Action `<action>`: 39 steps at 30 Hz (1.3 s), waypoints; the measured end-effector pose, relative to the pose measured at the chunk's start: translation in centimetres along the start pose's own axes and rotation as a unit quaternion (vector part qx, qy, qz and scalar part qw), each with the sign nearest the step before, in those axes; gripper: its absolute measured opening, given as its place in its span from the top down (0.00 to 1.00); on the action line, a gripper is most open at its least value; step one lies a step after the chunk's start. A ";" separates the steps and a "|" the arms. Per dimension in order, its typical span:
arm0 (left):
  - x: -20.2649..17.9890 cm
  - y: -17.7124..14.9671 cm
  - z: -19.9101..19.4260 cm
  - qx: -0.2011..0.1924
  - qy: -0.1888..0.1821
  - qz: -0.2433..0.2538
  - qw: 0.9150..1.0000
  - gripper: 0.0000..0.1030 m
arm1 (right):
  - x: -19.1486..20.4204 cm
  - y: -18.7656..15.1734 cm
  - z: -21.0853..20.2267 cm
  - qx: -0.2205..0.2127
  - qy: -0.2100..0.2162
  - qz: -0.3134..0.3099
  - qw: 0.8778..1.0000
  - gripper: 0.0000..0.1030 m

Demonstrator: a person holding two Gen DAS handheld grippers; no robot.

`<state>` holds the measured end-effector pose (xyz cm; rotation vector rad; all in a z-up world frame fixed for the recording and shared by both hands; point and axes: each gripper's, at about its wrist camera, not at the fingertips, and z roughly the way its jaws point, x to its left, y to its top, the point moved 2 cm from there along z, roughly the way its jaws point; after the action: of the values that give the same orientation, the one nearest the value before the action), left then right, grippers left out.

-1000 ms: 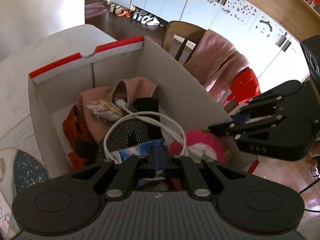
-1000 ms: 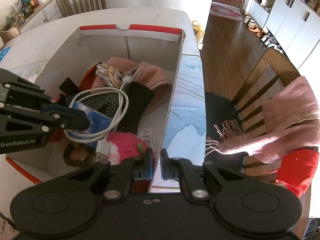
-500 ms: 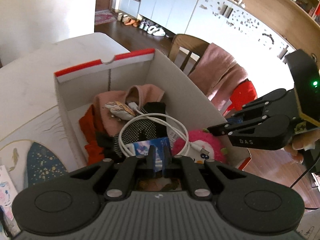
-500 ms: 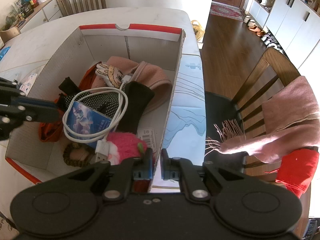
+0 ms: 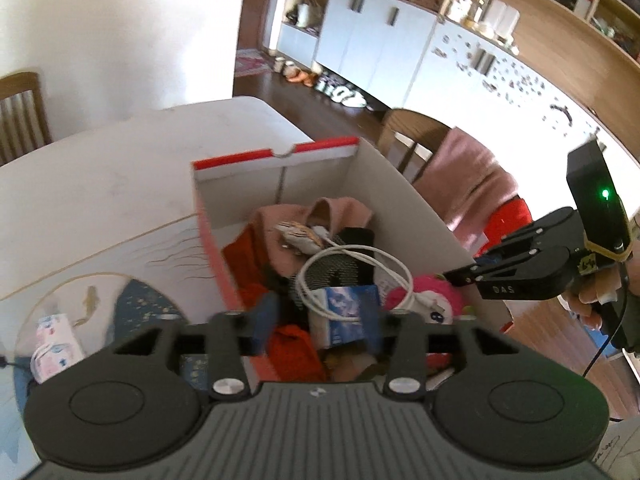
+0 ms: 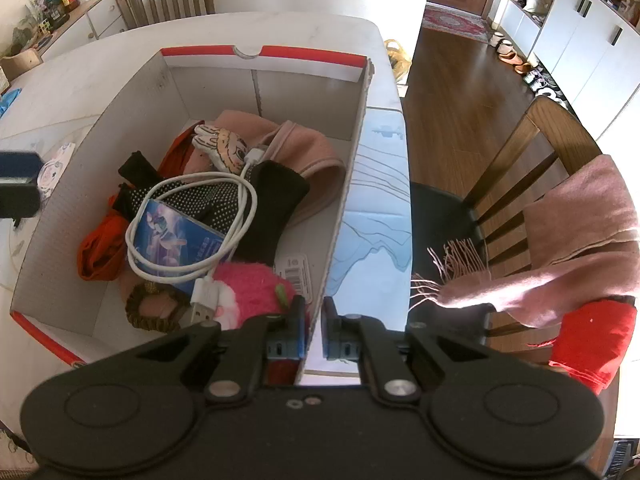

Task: Organize objects
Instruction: 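Carry the white cable into the box and drop it onto the book, then move the left tool back to the table over the black cable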

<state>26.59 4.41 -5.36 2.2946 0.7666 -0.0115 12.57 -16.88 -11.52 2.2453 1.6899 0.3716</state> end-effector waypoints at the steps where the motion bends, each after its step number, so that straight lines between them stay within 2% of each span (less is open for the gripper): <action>1: 0.4 -0.1 -0.4 -0.006 0.003 -0.005 1.000 0.38 | 0.0 0.0 0.0 0.000 0.000 0.000 1.000 0.93; 5: 2.1 -0.5 -1.9 -0.015 0.015 -0.026 0.999 0.37 | 0.0 0.0 0.0 0.000 0.000 0.000 1.000 0.93; 7: 3.1 -0.8 -2.6 -0.020 0.029 -0.035 0.999 0.31 | 0.0 0.0 0.0 0.000 0.000 0.000 1.000 0.93; 18: 9.9 -3.8 -5.1 -0.024 0.103 -0.100 0.989 0.19 | -0.1 -0.1 -0.2 0.002 0.000 0.002 1.000 0.93; 21: 12.1 -4.9 -5.6 -0.022 0.125 -0.119 0.985 0.13 | -0.1 -0.1 -0.2 0.002 0.000 0.002 1.000 0.93; 25: 15.0 -6.3 -5.7 -0.013 0.147 -0.143 0.979 0.00 | -0.1 -0.1 -0.2 0.004 -0.001 0.001 1.000 0.93; 30: 17.7 -8.5 -4.8 0.002 0.191 -0.148 0.970 0.00 | -0.1 -0.1 -0.3 0.006 -0.005 0.000 1.000 0.93; 34: 19.4 -10.0 -3.7 0.027 0.196 -0.161 0.967 0.00 | 0.0 0.1 -0.2 0.008 -0.007 0.000 1.000 0.93; 39: 20.1 -11.2 -1.9 0.048 0.209 -0.143 0.966 0.00 | 0.2 0.1 -0.1 0.009 -0.010 0.000 1.000 0.93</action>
<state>36.85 22.56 -15.27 2.2847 1.3343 0.3186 12.68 -16.71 -11.43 2.2544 1.6910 0.3340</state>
